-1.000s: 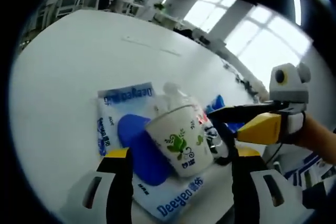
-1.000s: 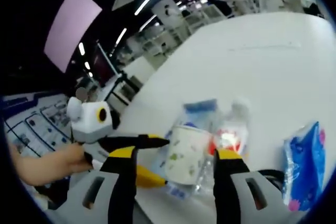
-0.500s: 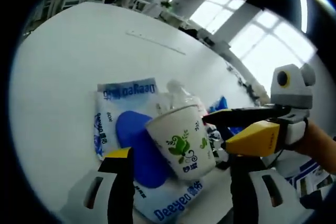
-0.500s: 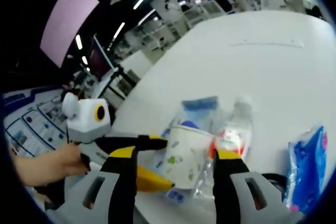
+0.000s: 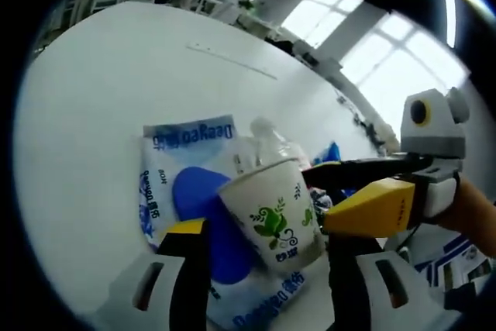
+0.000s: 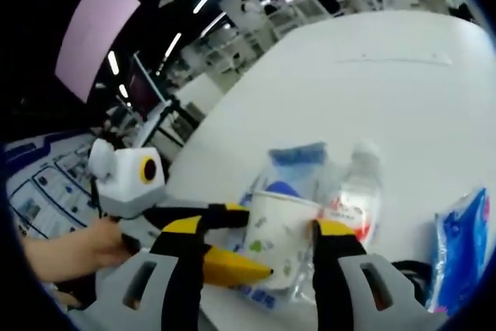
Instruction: Arrange the tabletop items into an orderly group along one side of the table until the central work area is clear of visible clutter.
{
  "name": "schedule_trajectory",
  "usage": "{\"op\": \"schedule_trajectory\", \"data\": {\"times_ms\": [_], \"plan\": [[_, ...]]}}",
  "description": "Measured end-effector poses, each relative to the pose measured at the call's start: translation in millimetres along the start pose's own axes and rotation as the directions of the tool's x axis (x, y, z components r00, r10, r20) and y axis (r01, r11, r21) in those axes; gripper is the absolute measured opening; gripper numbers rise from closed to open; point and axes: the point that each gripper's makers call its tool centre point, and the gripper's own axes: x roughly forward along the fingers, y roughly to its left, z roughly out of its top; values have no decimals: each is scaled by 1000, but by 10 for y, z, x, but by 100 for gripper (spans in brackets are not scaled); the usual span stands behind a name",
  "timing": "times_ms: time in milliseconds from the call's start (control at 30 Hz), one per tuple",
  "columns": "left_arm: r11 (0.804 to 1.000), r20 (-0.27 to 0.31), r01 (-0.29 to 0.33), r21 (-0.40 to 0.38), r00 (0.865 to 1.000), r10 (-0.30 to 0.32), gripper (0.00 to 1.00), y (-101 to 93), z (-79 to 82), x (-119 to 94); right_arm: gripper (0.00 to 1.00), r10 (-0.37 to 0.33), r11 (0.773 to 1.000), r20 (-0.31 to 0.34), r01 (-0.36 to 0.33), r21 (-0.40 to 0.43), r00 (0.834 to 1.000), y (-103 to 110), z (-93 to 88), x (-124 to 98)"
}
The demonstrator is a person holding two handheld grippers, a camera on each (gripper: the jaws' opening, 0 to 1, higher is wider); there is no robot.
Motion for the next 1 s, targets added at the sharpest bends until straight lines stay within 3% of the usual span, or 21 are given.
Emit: {"op": "schedule_trajectory", "data": {"times_ms": [233, 433, 800, 1000], "plan": [[1000, 4, -8, -14, 1000, 8, 49, 22, 10, 40, 53, -27, 1000, -16, 27, 2, 1000, -10, 2, 46], [998, 6, 24, -52, 1000, -24, 44, -56, -28, 80, 53, -37, 999, -24, 37, -2, 999, -24, -10, 27], [997, 8, 35, -71, 999, -34, 40, -90, -50, 78, 52, -66, 998, -22, 67, 19, 998, -37, -15, 3], [999, 42, 22, -48, 999, -20, 38, -84, -10, 62, 53, -58, 997, -25, 59, 40, 998, -36, -2, 31]]}}
